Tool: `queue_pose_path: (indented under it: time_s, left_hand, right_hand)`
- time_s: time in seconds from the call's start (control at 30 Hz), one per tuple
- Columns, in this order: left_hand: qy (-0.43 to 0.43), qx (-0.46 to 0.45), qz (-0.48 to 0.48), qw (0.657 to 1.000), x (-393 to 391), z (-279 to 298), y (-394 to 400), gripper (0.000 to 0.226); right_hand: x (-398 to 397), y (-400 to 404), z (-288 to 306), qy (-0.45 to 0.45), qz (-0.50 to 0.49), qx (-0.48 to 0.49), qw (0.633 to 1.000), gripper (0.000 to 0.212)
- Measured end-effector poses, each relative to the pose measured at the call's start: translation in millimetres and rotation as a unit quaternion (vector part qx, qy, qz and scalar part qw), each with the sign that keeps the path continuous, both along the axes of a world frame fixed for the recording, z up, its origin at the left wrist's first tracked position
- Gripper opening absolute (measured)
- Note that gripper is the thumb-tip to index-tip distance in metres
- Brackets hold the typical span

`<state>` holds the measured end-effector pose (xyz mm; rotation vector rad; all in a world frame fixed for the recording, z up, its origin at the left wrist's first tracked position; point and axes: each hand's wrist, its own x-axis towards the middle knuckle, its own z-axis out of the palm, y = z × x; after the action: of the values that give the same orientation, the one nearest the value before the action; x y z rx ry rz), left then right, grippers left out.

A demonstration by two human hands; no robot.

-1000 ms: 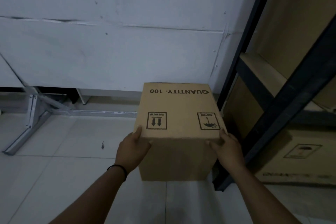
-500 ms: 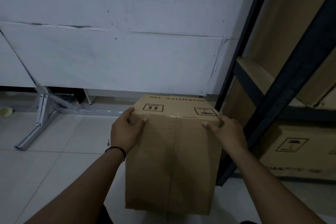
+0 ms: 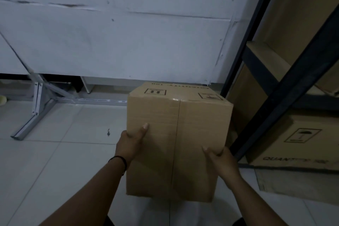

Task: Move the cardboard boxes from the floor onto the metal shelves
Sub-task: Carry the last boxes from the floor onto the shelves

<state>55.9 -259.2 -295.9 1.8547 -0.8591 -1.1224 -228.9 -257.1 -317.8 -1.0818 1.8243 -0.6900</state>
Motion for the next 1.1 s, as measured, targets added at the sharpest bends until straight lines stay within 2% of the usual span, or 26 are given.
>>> queue_pose_path:
  time_s: [0.13, 0.3, 0.5, 0.67, 0.73, 0.87, 0.97, 1.1]
  left_hand:
    - [-0.013, -0.015, 0.014, 1.0, -1.2, 8.3, -7.6, 0.074]
    - [-0.032, -0.033, 0.009, 0.999, 4.1, -1.0, -15.1, 0.073]
    - [-0.073, -0.056, 0.019, 0.996, 7.5, -6.1, -23.8, 0.061]
    - [-0.083, -0.066, -0.018, 0.994, 14.1, -14.1, -30.7, 0.067]
    - [-0.095, -0.068, -0.035, 0.993, 14.5, -16.3, -33.1, 0.067]
    - [-0.107, -0.018, -0.045, 0.993, 17.0, -26.7, -30.8, 0.074]
    - [-0.115, 0.033, -0.038, 0.992, 17.2, -32.7, -23.0, 0.075]
    - [-0.126, 0.041, -0.035, 0.991, 15.1, -30.3, -21.1, 0.073]
  right_hand:
    - [6.7, -14.2, 18.8, 0.03, -0.024, -0.027, 0.999, 0.064]
    - [9.6, -24.1, 32.7, 0.012, -0.007, -0.06, 0.998, 0.044]
    - [14.9, -31.4, 25.1, 0.012, -0.032, -0.085, 0.996, 0.051]
    - [20.6, -40.8, 13.0, 0.007, -0.007, -0.132, 0.991, 0.052]
    - [20.5, -44.2, 7.1, 0.009, 0.013, -0.138, 0.99, 0.06]
    - [15.3, -41.9, -11.7, 0.007, 0.008, -0.085, 0.996, 0.089]
    - [11.3, -34.9, -24.6, 0.004, -0.026, -0.038, 0.999, 0.09]
    - [13.5, -33.9, -21.5, 0.014, -0.033, -0.031, 0.999, 0.083]
